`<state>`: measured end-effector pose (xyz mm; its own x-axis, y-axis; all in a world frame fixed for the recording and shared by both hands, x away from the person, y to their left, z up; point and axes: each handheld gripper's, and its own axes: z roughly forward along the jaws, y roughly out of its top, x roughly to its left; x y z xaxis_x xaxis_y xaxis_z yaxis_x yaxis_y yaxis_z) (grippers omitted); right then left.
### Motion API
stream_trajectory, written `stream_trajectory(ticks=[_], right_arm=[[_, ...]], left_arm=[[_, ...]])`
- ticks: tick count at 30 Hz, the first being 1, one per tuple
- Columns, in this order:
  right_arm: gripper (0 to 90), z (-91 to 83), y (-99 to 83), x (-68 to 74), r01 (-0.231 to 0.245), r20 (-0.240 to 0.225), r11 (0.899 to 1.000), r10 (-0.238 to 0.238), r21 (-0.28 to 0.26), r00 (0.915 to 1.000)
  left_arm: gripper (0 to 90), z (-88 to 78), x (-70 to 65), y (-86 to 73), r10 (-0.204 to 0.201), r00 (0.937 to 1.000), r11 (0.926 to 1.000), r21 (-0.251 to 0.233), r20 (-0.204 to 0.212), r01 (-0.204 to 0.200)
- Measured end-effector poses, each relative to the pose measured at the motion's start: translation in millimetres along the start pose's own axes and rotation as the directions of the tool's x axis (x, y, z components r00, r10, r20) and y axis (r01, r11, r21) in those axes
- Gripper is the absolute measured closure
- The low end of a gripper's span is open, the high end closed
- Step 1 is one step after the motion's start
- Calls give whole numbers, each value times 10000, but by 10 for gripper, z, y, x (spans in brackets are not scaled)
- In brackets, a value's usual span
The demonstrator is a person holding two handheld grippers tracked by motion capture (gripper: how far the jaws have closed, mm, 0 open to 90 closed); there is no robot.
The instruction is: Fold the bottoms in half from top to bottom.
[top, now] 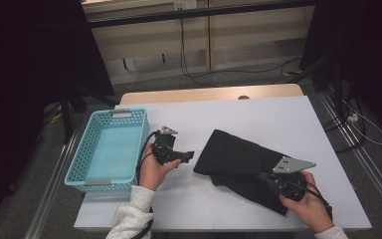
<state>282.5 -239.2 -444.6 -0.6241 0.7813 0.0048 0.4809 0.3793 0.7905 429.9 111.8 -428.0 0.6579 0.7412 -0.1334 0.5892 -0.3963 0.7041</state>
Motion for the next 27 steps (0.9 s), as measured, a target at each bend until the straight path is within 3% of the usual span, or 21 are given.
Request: stream_trajectory(ticks=[21,27], right_arm=[[892,-222,-124,13,-167,28,9999,167,-9,9999],[892,-315,-179,56,-22,12,10000,22,72,10000]], left_arm=[[104,44,-40,2,90,9999,9998,151,105,-92],[104,50,-54,8,92,9999,9999,130,142,-94]])
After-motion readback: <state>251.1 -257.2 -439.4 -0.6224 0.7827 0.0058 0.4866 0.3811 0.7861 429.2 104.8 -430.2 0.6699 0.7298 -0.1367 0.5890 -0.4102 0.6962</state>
